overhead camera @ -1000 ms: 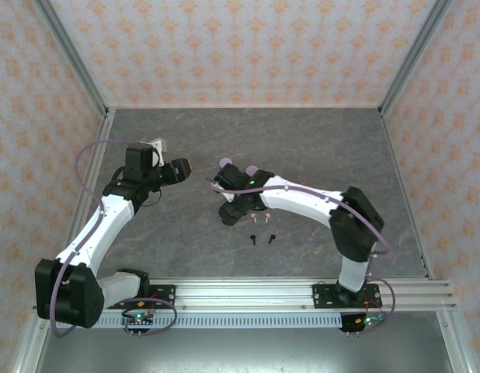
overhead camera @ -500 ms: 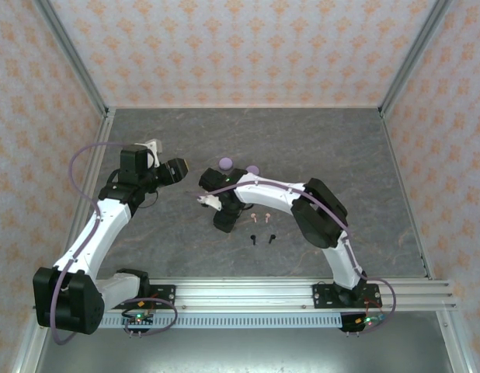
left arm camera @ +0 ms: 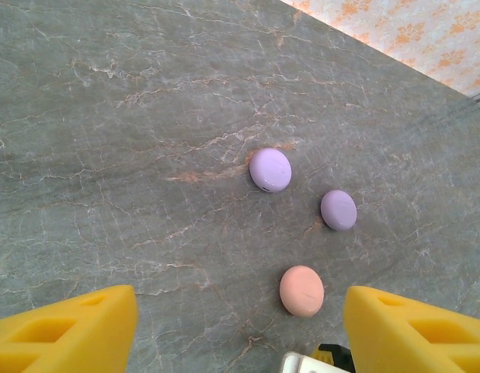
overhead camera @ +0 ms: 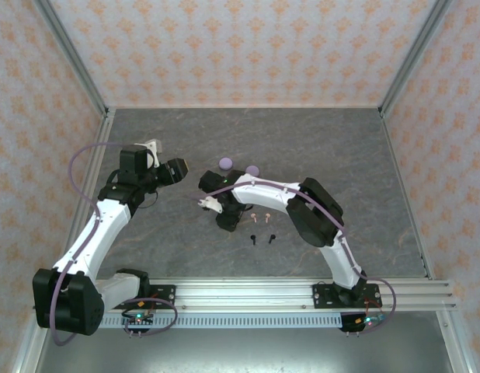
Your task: Insert the wireless bluetooth earbuds into the charging case
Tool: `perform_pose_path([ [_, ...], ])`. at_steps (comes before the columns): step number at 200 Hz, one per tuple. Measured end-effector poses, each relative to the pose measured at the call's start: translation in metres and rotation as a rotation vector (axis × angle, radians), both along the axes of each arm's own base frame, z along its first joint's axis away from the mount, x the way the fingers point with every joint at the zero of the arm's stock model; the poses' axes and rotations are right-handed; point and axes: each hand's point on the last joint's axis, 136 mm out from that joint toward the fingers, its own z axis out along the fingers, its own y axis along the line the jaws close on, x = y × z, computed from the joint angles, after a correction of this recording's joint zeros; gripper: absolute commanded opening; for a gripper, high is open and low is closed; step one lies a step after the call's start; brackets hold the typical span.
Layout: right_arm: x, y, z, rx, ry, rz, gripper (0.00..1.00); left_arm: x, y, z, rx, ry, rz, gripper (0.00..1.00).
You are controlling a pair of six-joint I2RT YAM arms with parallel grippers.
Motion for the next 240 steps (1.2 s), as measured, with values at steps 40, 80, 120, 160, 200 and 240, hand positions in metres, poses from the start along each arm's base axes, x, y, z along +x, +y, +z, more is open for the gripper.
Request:
perform_pose_path([
  [40,0.005,-0.003,0.003,0.019,-0.046,-0.008,0.43,-0.004,0.0,0.004,0.001,-0.016,-0.001,0.7],
  [80,0.012,-0.014,0.045,0.143,-0.142,-0.052,0.41,-0.017,-0.007,0.017,-0.022,-0.069,-0.047,0.68],
  [120,0.026,-0.025,0.147,0.414,-0.367,-0.088,0.41,-0.035,-0.034,0.044,-0.114,-0.151,-0.204,0.68],
  [160,0.021,-0.039,0.235,0.599,-0.605,-0.016,0.41,-0.057,-0.068,0.082,-0.219,-0.25,-0.399,0.68],
  [200,0.017,-0.042,0.278,0.623,-0.775,0.097,0.41,-0.082,-0.114,0.116,-0.278,-0.309,-0.597,0.68],
  [240,0.017,-0.042,0.28,0.579,-0.824,0.163,0.41,-0.086,-0.14,0.127,-0.317,-0.316,-0.68,0.66],
])
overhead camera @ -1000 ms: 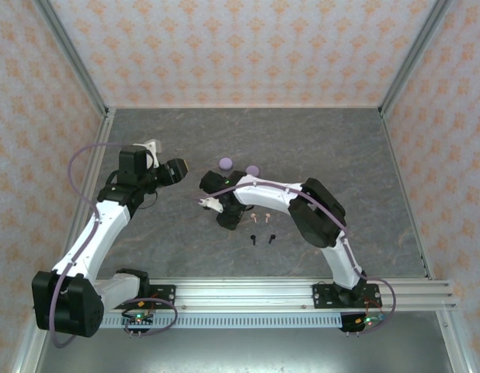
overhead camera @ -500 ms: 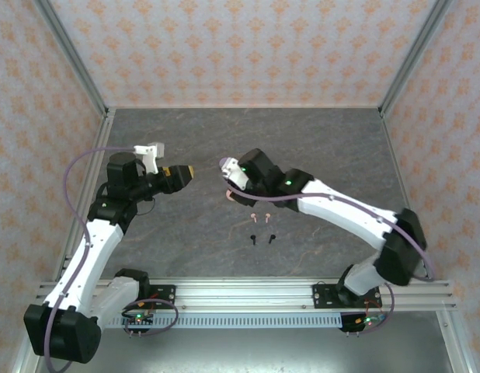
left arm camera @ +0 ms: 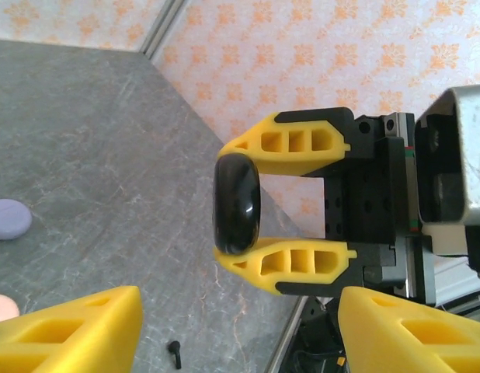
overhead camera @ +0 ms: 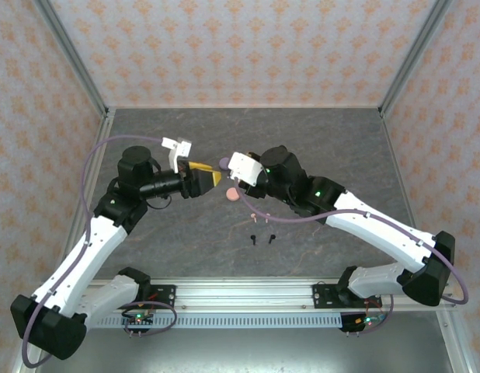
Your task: Insert the wireless bluetooth earbuds into the charging case
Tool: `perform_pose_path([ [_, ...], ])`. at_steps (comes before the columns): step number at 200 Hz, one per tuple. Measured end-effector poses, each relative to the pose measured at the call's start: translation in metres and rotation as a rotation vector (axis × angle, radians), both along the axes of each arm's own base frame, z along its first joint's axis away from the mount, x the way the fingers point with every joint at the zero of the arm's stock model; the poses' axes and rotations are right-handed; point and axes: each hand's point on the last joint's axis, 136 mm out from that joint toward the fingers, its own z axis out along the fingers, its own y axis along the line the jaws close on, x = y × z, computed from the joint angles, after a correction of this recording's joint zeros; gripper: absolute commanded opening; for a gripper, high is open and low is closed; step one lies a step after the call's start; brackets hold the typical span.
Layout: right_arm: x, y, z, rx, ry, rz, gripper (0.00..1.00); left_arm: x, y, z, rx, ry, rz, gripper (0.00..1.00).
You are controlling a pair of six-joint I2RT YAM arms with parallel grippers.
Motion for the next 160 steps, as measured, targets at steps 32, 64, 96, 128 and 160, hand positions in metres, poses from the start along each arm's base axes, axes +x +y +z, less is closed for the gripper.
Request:
perform_pose_path([
  [32,-0.002,0.002,0.0,-0.016,-0.014,0.015,0.42,0.003,-0.014,-0.007,-0.005,0.035,-0.029,0.63],
  [64,-0.004,0.004,0.0,-0.024,-0.025,0.027,0.42,0.001,-0.026,-0.01,-0.011,0.043,-0.055,0.6],
  [96,-0.004,0.005,0.001,-0.023,-0.03,0.03,0.42,0.005,-0.029,-0.011,-0.01,0.047,-0.047,0.55],
  [128,-0.004,0.005,0.001,-0.025,-0.031,0.034,0.42,0.01,-0.031,-0.014,-0.008,0.05,-0.037,0.52],
  [160,-0.005,0.006,0.0,-0.029,-0.031,0.04,0.42,0.011,-0.033,-0.015,-0.009,0.048,-0.043,0.47],
])
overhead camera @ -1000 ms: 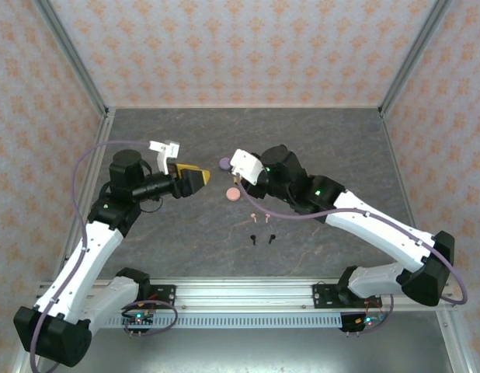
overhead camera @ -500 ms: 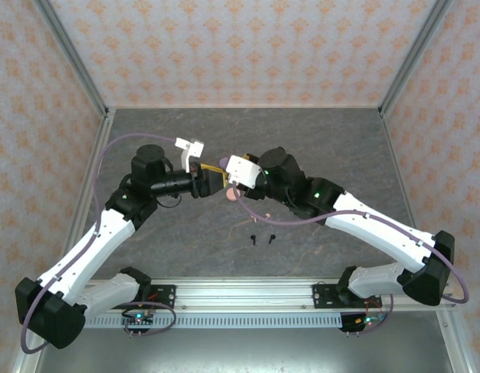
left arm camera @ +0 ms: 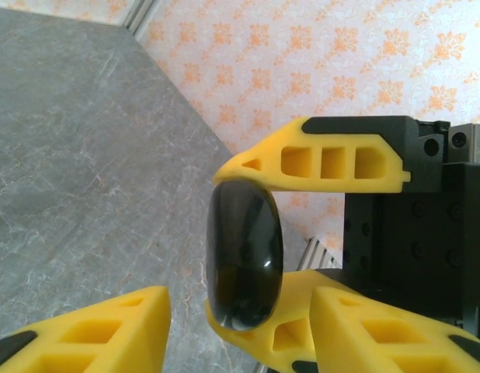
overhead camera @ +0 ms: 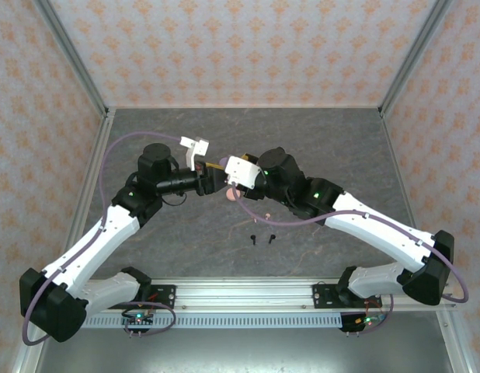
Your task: Insert the wireless bluetooth earbuds into the charging case
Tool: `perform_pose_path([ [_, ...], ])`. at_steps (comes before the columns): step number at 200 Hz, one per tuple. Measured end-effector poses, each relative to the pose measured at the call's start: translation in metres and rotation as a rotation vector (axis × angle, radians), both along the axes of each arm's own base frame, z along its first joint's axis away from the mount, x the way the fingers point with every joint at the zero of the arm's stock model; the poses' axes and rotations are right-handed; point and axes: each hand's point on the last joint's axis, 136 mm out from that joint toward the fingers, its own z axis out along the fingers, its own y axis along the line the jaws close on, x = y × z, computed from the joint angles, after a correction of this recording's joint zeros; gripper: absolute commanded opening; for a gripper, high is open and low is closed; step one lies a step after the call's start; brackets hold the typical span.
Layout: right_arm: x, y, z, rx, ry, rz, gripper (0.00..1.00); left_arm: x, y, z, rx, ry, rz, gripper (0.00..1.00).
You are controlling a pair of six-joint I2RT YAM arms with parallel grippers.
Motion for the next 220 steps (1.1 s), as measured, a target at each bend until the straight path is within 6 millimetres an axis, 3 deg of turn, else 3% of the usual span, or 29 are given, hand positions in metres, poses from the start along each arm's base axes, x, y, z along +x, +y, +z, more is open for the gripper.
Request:
perform_pose_path([
  [55,0.0,0.004,-0.001,0.006,0.003,0.013,0.42,0.001,-0.006,-0.005,0.004,0.013,-0.012,0.4],
  [114,0.001,0.004,-0.002,0.006,0.006,0.006,0.46,0.005,-0.008,-0.006,0.026,-0.002,-0.009,0.24],
  [181,0.0,0.0,-0.005,0.039,0.062,-0.016,0.71,0.002,-0.009,-0.006,0.052,-0.021,-0.02,0.15],
  [220,-0.015,-0.022,0.01,0.152,0.172,0.008,0.81,0.002,-0.008,-0.005,0.084,-0.089,-0.017,0.09],
])
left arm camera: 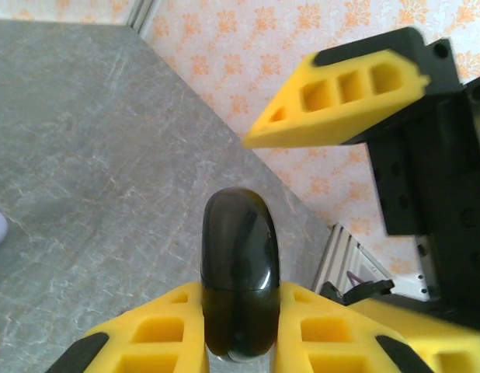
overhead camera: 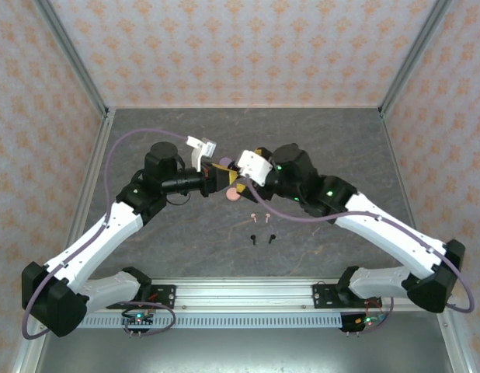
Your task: Insert the wireless bluetooth earbuds into the charging case
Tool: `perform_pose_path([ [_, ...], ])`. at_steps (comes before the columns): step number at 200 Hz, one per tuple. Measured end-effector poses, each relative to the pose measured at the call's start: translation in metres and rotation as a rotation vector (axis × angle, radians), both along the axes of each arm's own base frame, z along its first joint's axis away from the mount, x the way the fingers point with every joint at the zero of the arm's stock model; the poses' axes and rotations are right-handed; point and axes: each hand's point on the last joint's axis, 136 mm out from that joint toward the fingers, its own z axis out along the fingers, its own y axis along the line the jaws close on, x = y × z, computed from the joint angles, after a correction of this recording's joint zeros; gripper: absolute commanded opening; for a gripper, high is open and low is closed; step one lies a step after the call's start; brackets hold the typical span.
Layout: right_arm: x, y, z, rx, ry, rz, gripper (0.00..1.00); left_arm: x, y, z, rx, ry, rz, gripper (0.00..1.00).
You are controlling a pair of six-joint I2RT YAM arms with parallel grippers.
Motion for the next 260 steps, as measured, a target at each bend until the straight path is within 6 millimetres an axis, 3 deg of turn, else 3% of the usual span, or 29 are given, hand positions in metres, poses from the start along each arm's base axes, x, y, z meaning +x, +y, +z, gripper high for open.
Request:
perform_pose_path([
  [27,-0.019,-0.02,0.026,0.146,0.049,0.023,0.81,-0.008,0.004,0.01,0.009,-0.1,-0.014,0.01],
  [47,-0.024,-0.03,0.034,0.263,0.107,0.02,0.79,-0.016,0.007,0.017,0.033,-0.209,-0.032,0.0],
  [83,-0.022,-0.026,0.02,0.39,0.242,0.003,0.76,-0.024,0.007,0.021,0.096,-0.378,-0.083,0.0],
  [110,-0.019,-0.018,0.02,0.442,0.296,-0.001,0.76,-0.031,0.003,0.012,0.152,-0.441,-0.138,0.0],
  [152,-0.014,-0.012,0.02,0.473,0.319,-0.007,0.76,-0.034,-0.004,0.002,0.199,-0.463,-0.194,0.0],
  [187,-0.009,-0.008,0.012,0.46,0.336,-0.015,0.76,-0.036,-0.008,0.0,0.205,-0.464,-0.21,0.0],
  [260,0.001,-0.01,0.016,0.458,0.317,-0.055,0.76,-0.034,-0.008,-0.003,0.219,-0.463,-0.212,0.0],
])
